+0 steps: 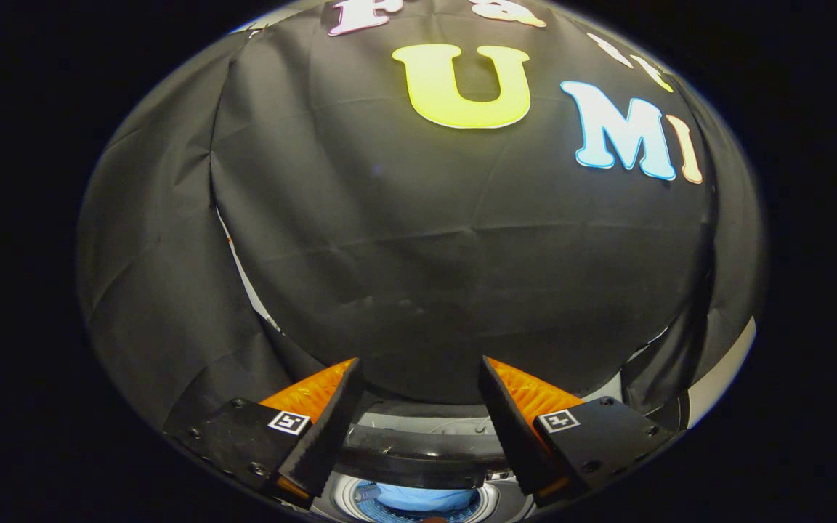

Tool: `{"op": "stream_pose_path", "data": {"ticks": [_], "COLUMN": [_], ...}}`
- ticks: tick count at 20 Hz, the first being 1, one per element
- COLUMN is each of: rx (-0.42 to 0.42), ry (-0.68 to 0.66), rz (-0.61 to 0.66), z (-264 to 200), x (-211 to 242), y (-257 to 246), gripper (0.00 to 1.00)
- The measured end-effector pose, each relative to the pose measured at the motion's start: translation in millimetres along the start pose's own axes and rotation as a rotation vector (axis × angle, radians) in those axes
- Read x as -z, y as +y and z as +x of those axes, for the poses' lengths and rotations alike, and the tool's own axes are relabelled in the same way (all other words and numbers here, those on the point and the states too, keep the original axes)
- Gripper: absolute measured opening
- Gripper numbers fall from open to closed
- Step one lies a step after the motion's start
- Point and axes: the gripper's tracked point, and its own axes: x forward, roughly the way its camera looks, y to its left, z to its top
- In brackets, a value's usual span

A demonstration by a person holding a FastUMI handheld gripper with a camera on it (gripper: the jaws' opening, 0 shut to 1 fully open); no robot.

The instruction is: Put the clothes into the washing machine and then close the washing machine lid.

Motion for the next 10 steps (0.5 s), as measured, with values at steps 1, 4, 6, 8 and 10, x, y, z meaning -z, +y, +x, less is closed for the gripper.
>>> {"op": "stream_pose_path", "data": {"ticks": [1,4,6,8,10], "rx": [0.000,-0.005,-0.010,-0.018,-0.020], "ry": [0.010,0.037,0.050,0.084,0.107], "rz": [-0.001,-0.014,-0.016,-0.019,-0.032], "z": [2.0,4.7,4.6,6.0,5.2], "x": [1.9,11.1,16.5,25.7,37.4], "y": [0.6,3.6,6.3,8.2,9.8], "gripper": [0.98,0.98,0.98,0.98,0.98]}}
